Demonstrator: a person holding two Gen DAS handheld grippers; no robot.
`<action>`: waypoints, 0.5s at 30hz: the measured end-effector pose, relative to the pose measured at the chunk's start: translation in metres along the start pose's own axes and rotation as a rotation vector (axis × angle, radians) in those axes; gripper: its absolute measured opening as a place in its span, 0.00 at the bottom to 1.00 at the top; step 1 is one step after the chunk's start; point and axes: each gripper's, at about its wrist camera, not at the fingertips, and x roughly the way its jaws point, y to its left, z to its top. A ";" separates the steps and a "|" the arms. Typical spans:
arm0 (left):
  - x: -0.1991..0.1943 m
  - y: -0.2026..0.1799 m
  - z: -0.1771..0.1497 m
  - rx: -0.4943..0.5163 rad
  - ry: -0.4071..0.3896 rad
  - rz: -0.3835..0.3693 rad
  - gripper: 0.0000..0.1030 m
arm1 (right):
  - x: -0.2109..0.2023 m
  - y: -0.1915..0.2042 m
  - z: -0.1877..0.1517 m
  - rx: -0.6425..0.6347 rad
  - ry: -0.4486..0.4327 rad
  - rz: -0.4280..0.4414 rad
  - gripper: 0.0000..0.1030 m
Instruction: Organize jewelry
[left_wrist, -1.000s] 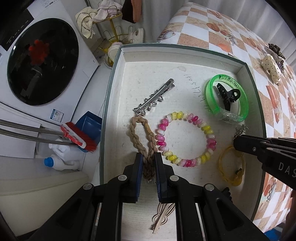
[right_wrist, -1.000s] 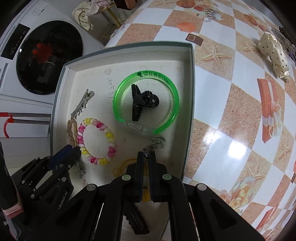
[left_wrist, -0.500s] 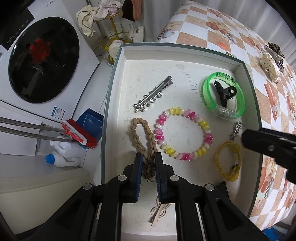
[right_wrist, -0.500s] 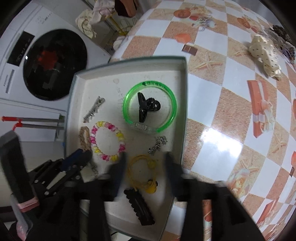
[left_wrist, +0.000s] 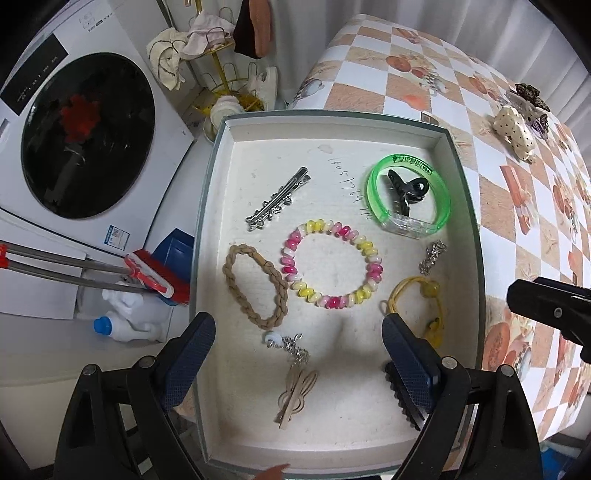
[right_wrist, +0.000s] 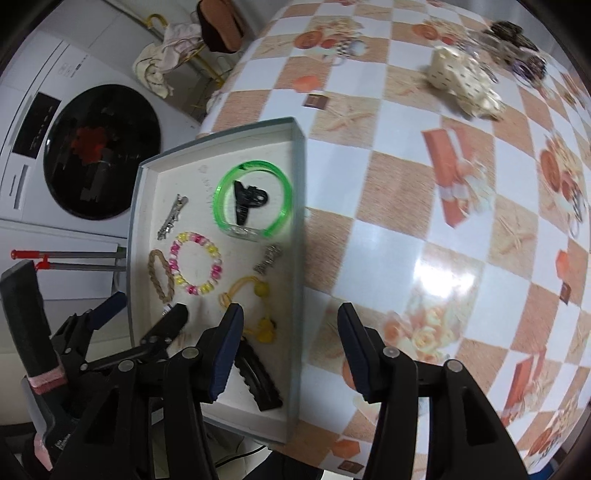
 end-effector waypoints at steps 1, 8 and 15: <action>-0.001 0.001 -0.001 0.002 -0.001 0.003 0.93 | -0.002 -0.003 -0.002 0.005 0.000 -0.001 0.58; -0.015 0.000 -0.012 -0.004 0.009 0.007 0.93 | -0.010 -0.007 -0.012 0.011 0.012 -0.009 0.72; -0.034 -0.001 -0.021 -0.035 0.002 0.016 0.93 | -0.025 0.002 -0.021 -0.053 -0.011 -0.048 0.81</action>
